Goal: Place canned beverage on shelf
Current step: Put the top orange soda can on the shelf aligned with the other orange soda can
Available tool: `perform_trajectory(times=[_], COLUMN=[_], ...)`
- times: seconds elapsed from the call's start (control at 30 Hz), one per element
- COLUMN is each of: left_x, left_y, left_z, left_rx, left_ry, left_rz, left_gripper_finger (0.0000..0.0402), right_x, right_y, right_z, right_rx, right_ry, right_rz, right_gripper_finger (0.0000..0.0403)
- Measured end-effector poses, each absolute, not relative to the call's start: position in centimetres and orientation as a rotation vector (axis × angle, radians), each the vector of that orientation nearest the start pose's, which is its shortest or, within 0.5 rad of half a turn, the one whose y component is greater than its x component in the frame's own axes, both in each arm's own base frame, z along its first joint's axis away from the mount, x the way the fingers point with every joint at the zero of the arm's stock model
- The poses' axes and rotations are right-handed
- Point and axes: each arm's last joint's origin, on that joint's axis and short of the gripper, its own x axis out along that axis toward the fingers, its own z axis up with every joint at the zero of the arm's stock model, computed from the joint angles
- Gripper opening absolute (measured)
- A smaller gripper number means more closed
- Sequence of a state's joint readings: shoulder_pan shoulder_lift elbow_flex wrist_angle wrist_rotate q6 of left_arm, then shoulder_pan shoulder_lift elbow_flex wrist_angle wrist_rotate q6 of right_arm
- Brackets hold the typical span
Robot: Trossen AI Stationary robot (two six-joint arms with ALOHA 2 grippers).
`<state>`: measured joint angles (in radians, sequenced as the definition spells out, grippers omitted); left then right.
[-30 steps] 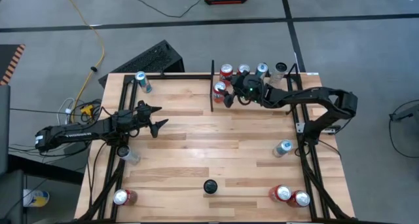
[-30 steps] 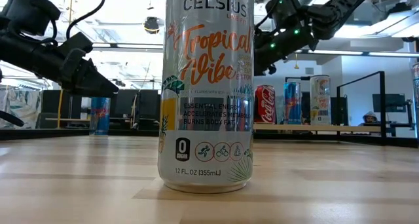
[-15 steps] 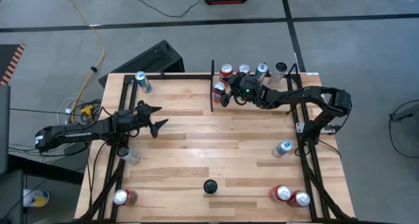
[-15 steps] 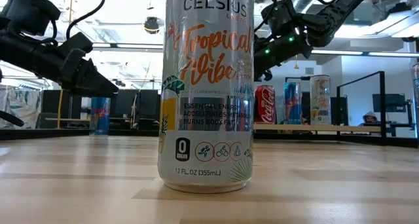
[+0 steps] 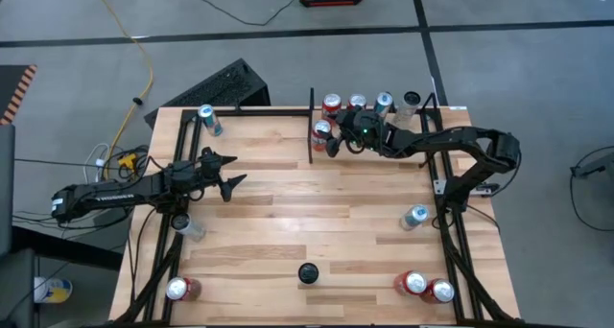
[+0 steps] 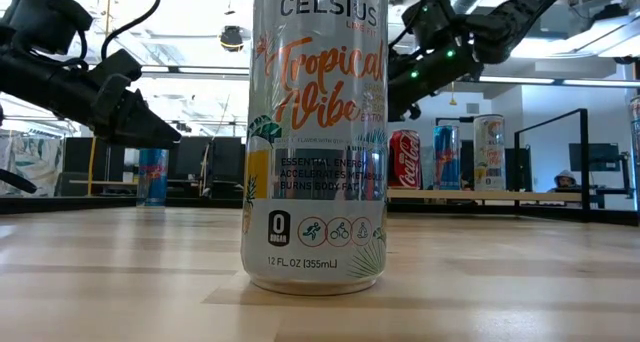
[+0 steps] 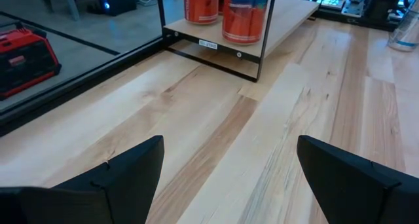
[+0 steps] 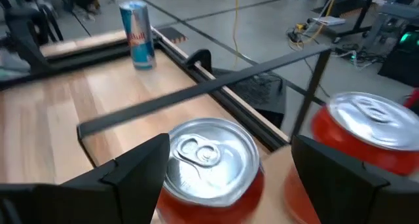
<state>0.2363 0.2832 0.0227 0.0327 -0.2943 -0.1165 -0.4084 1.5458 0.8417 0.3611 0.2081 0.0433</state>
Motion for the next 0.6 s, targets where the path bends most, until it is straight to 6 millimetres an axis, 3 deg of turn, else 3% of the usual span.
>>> perform_trajectory(times=[0.23, 0.6], left_x=[10.7, 10.7], left_y=[3.4, 3.4], left_z=[15.1, 15.1], left_rx=[-0.107, -0.106], left_ry=[0.199, 0.200], left_rz=[0.541, 0.541], left_gripper_finger=[0.0334, 0.0334], right_x=[28.9, 28.8], right_y=[-13.3, -11.9], right_z=[23.4, 25.0], right_rx=[0.030, 0.013], right_ry=[0.365, 0.300], right_rz=[-0.663, -0.628], right_gripper_finger=[0.0345, 0.0345])
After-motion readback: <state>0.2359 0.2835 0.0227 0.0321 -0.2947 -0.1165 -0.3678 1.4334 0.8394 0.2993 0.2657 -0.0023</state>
